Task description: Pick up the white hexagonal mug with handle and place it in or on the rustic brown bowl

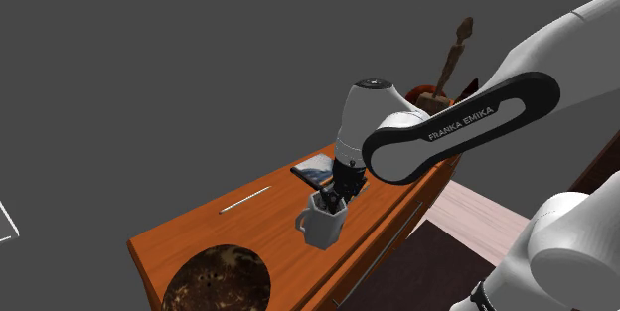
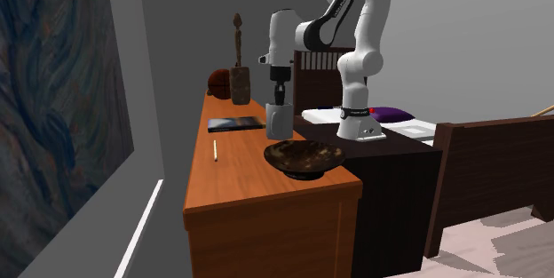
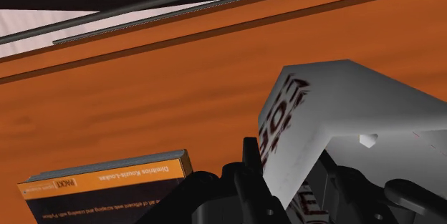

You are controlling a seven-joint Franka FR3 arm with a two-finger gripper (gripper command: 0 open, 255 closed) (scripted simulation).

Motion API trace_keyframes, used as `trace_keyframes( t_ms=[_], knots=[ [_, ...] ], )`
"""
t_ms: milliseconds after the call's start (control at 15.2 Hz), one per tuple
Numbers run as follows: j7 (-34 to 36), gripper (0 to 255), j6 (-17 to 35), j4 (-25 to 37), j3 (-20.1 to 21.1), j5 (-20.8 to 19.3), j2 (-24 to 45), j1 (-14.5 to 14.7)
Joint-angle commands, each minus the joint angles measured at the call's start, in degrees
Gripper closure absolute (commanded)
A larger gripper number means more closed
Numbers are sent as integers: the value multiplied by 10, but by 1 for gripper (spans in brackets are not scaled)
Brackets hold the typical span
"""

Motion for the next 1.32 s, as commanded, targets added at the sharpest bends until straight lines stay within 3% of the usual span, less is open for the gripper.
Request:
trace_keyframes(
  t_ms=[0,1254],
  knots=[
    [0,255,0,0,0,0,0,0],
    [-26,255,-176,75,-25,20,-103,12]
  ],
)
